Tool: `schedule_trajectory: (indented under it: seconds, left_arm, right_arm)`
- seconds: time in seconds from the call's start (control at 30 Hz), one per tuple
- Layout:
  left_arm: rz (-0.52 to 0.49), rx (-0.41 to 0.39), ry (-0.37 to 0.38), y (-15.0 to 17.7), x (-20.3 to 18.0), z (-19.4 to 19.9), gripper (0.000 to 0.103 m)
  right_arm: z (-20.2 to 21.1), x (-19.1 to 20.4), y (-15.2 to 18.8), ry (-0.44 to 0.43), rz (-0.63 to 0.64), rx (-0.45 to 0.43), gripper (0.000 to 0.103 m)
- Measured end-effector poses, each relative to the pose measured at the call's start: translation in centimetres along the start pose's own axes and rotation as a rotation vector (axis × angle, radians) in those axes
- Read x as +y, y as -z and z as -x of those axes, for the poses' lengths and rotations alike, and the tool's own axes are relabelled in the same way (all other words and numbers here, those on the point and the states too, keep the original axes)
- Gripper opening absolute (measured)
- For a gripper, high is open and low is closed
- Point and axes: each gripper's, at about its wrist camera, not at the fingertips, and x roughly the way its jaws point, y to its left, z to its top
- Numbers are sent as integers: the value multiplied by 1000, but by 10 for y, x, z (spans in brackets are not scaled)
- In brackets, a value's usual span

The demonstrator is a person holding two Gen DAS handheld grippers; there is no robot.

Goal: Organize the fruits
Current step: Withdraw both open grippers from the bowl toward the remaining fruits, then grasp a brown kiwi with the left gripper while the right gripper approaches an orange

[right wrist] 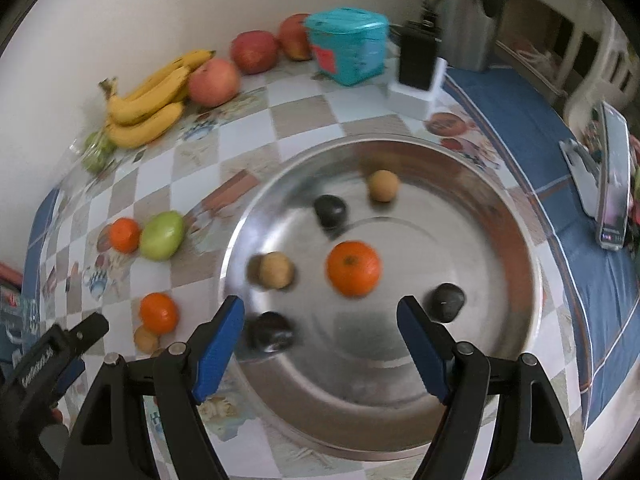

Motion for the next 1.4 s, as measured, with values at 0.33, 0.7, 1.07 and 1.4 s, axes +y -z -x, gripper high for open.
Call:
schedule_trajectory:
  seconds: [0.33,0.7,1.07,1.4]
  left_arm:
    - [71,-31,-23,-10,27,9,97]
    - [85,-13,-62,-10,38,5,103]
    - [53,-7,-27,-8,29,-1,103]
    - [-41,64,51,0,6,-18,103]
  right_arm:
    - [5,37,7,-35,110,-2,79]
    - [1,52,11,-49,159,-3,98]
    - [-1,51,12,-45,160,-21,98]
    - [-3,42,8,-14,135,-16,98]
